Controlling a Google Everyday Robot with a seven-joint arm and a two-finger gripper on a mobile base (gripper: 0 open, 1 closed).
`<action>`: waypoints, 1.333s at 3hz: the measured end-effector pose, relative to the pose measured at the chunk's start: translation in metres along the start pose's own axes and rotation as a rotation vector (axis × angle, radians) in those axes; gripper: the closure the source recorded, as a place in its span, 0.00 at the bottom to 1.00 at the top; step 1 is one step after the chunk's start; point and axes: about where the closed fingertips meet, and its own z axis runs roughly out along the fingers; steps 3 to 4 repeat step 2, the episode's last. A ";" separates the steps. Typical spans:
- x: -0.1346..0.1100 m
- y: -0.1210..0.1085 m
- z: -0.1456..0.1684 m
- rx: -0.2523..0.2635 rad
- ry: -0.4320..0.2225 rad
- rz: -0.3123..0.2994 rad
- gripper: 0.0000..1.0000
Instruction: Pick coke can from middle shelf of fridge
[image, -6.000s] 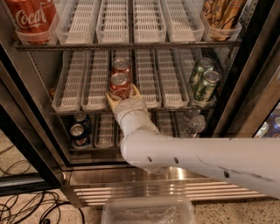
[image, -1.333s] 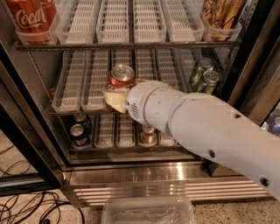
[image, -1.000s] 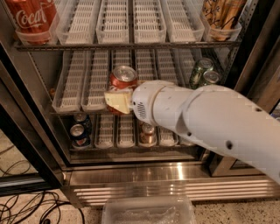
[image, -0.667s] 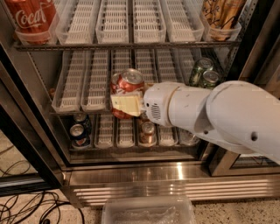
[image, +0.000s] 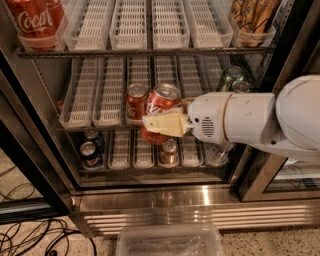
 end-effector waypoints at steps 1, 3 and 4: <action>0.007 0.017 0.006 -0.079 0.094 -0.022 1.00; 0.007 0.017 0.006 -0.079 0.094 -0.022 1.00; 0.007 0.017 0.006 -0.079 0.094 -0.022 1.00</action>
Offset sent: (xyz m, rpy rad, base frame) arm -0.0080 0.0087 -0.0038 -0.0457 0.0447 0.0707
